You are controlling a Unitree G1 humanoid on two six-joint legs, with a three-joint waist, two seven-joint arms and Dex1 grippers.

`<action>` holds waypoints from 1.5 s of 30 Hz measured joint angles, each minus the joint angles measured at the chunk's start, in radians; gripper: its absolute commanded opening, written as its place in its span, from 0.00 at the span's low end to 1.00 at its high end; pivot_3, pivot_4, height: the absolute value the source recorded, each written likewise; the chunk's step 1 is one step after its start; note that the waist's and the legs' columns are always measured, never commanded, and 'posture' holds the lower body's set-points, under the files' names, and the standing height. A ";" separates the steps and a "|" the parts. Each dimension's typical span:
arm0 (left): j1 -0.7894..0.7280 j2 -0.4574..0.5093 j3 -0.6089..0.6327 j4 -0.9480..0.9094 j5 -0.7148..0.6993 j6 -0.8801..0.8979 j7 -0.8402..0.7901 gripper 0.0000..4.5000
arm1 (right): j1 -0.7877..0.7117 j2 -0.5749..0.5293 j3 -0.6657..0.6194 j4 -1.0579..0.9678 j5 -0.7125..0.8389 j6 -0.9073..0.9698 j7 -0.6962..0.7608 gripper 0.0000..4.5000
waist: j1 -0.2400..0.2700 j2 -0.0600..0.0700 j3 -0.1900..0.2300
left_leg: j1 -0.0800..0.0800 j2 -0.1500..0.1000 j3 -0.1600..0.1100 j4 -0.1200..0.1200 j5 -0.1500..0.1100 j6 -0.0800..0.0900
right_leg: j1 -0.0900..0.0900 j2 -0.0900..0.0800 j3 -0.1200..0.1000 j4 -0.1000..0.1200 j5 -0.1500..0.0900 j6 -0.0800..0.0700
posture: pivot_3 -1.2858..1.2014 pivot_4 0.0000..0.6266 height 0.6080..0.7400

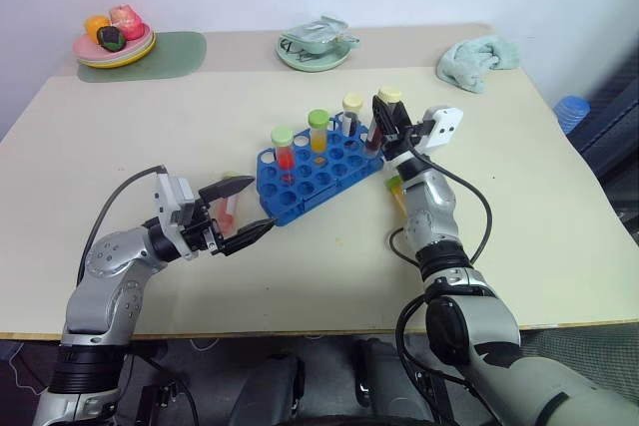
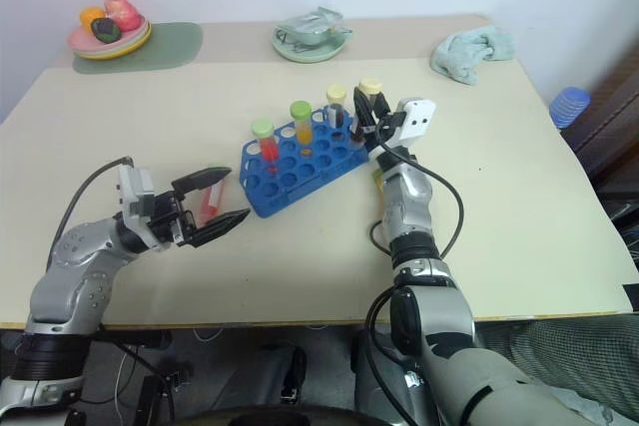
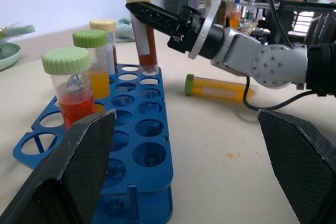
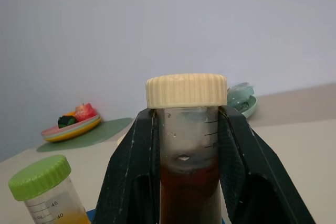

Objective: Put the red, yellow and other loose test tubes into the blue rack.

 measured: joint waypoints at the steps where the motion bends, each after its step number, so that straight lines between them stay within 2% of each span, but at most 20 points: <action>1: 0.000 0.000 0.000 -0.004 0.000 0.000 0.000 0.98 | 0.005 0.000 0.002 0.000 -0.003 -0.013 0.006 0.51 | 0.000 0.000 0.000 | 0.000 0.000 0.000 0.000 0.000 0.000 | 0.000 0.000 0.000 0.000 0.000 0.000 | 0.52 0.24 1.00; 5: 0.000 -0.001 0.000 -0.005 0.000 0.000 0.001 0.98 | 0.036 0.002 0.030 0.001 -0.048 -0.078 0.007 0.93 | 0.001 0.000 0.000 | -0.001 0.000 0.000 -0.001 0.000 0.000 | -0.001 0.001 0.001 0.000 0.000 0.000 | 0.52 0.24 1.00; 6: 0.000 -0.001 0.000 -0.005 0.000 0.000 0.002 0.98 | 0.038 0.003 0.039 0.001 -0.068 -0.107 -0.005 0.98 | 0.001 0.000 0.000 | -0.001 0.000 0.000 -0.001 0.000 0.000 | -0.002 0.001 0.001 0.000 0.000 0.000 | 0.52 0.24 1.00; 12: -0.004 -0.017 -0.001 -0.005 0.000 0.000 0.003 0.98 | 0.085 -0.001 0.079 -0.117 -0.100 -0.127 -0.027 0.98 | 0.003 0.000 0.000 | -0.001 0.001 0.001 -0.001 0.000 0.000 | -0.002 0.002 0.001 0.000 0.000 0.000 | 0.52 0.24 1.00; 17: -0.024 -0.036 -0.006 -0.004 0.000 0.000 0.002 0.98 | 0.130 -0.076 0.111 -0.353 -0.123 0.025 -0.074 0.98 | 0.007 0.000 0.000 | -0.002 0.001 0.001 -0.001 0.000 0.000 | -0.002 0.002 0.001 -0.001 0.000 0.000 | 0.52 0.24 1.00; 20: -0.036 -0.036 -0.030 -0.003 -0.014 0.031 -0.019 0.98 | 0.203 -0.195 0.130 -0.650 -0.103 0.360 -0.116 0.98 | 0.013 0.001 0.000 | -0.005 0.002 0.000 -0.001 0.000 0.000 | -0.003 0.002 0.001 -0.001 0.000 0.000 | 0.52 0.24 1.00; 22: -0.039 -0.028 -0.039 -0.002 -0.034 0.061 -0.050 0.98 | 0.264 -0.332 0.136 -0.891 -0.064 0.676 -0.135 0.98 | 0.018 0.001 0.000 | -0.006 0.002 0.000 0.000 0.000 0.000 | -0.004 0.002 0.001 -0.003 0.000 0.000 | 0.52 0.24 1.00; 26: -0.078 -0.026 -0.047 0.019 -0.040 0.067 -0.084 0.98 | 0.283 -0.462 0.109 -1.147 0.070 1.094 -0.158 0.98 | 0.009 0.001 0.000 | -0.004 0.004 0.001 -0.001 0.000 0.001 | -0.003 0.003 0.001 -0.003 0.001 -0.001 | 0.52 0.24 1.00; 28: -0.092 -0.032 -0.052 0.028 -0.040 0.067 -0.093 0.98 | 0.272 -0.501 0.097 -1.200 0.126 1.246 -0.170 0.98 | 0.010 0.001 0.000 | -0.004 0.005 0.001 -0.001 -0.003 0.005 | -0.003 0.004 0.001 -0.003 0.001 -0.002 | 0.52 0.24 1.00; 31: -0.109 -0.049 -0.072 0.038 -0.040 0.067 -0.097 0.98 | 0.216 -0.563 0.058 -1.157 0.171 1.410 -0.184 0.98 | 0.012 0.001 0.000 | -0.005 0.005 0.002 0.000 -0.003 0.005 | -0.003 0.004 0.001 -0.004 0.002 -0.002 | 0.52 0.24 1.00; 34: -0.111 -0.056 -0.077 0.041 -0.040 0.067 -0.099 0.98 | 0.181 -0.659 0.064 -0.975 0.113 1.450 -0.192 0.98 | 0.018 0.000 0.000 | -0.005 0.005 0.002 0.000 -0.001 0.001 | -0.002 0.004 0.001 -0.006 0.002 -0.002 | 0.52 0.24 1.00; 37: -0.110 -0.057 -0.078 0.046 -0.040 0.067 -0.100 0.98 | 0.133 -0.719 0.112 -0.671 0.004 1.406 -0.191 0.98 | 0.015 0.000 0.000 | -0.005 0.005 0.004 0.000 -0.001 0.002 | -0.002 0.003 0.001 -0.007 0.002 -0.002 | 0.52 0.24 1.00; 41: -0.102 -0.060 -0.078 0.039 -0.041 0.077 -0.095 0.98 | 0.053 -0.729 0.183 -0.340 -0.118 1.269 -0.180 0.98 | 0.007 0.000 0.000 | -0.005 0.006 0.007 -0.001 -0.001 0.002 | -0.003 0.004 0.002 -0.006 0.002 -0.002 | 0.52 0.24 1.00; 45: -0.066 -0.058 -0.071 0.023 -0.042 0.083 -0.082 0.98 | -0.010 -0.733 0.202 -0.162 -0.165 1.225 -0.115 0.98 | 0.007 0.000 0.000 | -0.004 0.007 0.008 0.000 -0.001 0.002 | -0.003 0.005 0.003 -0.006 0.003 -0.002 | 0.52 0.24 1.00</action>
